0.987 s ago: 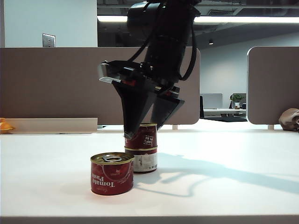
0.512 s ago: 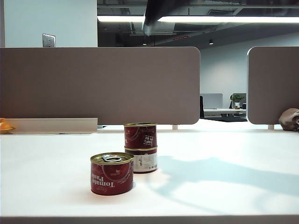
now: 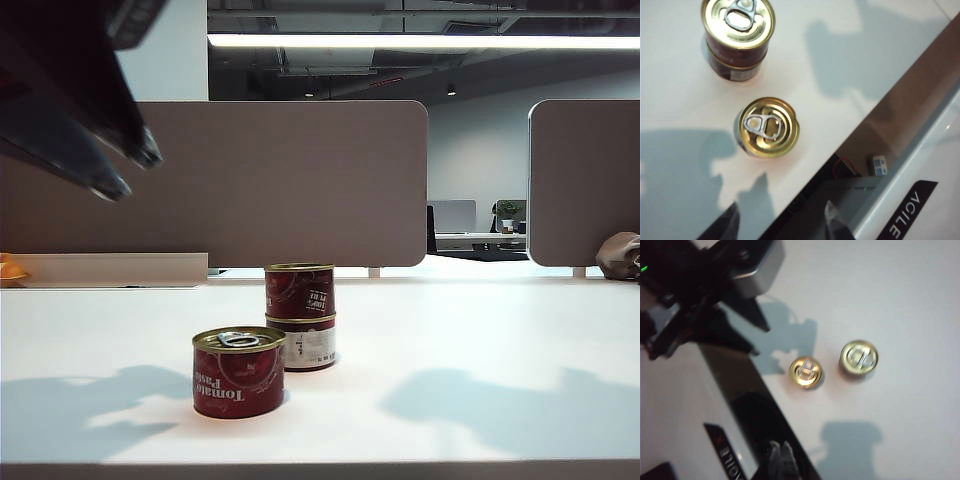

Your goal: Pick up the cans one by one and stack them together.

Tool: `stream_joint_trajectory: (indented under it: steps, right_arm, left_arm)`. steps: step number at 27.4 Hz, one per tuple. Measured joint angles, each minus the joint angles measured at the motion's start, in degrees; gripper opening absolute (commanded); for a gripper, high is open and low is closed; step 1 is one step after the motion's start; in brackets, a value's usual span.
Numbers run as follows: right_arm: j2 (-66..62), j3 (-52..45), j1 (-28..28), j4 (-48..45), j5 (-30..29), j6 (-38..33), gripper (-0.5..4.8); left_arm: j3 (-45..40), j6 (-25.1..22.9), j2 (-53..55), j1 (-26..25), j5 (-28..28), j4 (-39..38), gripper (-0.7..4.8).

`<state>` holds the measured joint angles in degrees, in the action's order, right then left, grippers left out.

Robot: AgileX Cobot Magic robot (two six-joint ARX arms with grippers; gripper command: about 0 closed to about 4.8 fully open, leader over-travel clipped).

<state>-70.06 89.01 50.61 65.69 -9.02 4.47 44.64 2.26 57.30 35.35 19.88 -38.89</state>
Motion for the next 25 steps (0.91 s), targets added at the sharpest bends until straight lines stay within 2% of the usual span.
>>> stream_joint_trajectory:
  steps: [2, 4, 5, 6, 9, 11, 14, 16, 25]
  right_arm:
    - [1.9, 0.0, 1.0, 2.6, 0.0, -0.9, -0.05]
    - [4.9, 0.0, 1.5, 3.8, 0.0, -1.9, -0.05]
    - [5.8, 0.0, 1.5, 3.8, 0.0, -2.4, -0.05]
    - [8.3, 0.0, 1.4, 3.8, 0.2, -3.9, -0.05]
    - [12.7, 0.0, 1.5, 3.8, 0.1, -6.0, -0.05]
    - [15.6, 0.0, 1.4, 4.0, 0.2, -6.7, -0.05]
    - [19.8, 0.0, 1.4, 5.6, 1.1, -8.8, -0.05]
    - [21.8, 0.0, 1.3, 6.5, 1.9, -9.6, -0.05]
    - [26.9, 0.0, 1.3, 7.3, 3.2, -13.8, -0.05]
  left_arm:
    - [0.0, 0.2, 1.0, 1.0, -0.7, 1.6, 2.47]
    - [0.1, 0.3, 3.5, 2.9, -3.7, 3.6, 3.18]
    - [0.1, 0.4, 4.3, 3.1, -5.0, 3.7, 3.77]
    - [0.0, 0.3, 6.0, 3.2, -7.4, 3.8, 3.77]
    - [0.0, 0.3, 9.3, 3.3, -7.6, 5.9, 3.90]
    - [0.0, 0.3, 10.8, 3.4, -7.1, 7.6, 4.70]
    - [0.1, 1.1, 14.1, 4.1, -6.7, 11.4, 4.71]
    - [0.1, 1.3, 15.6, 4.2, -5.1, 12.3, 4.71]
    - [0.1, 1.4, 21.6, 5.0, -5.0, 15.3, 4.72]
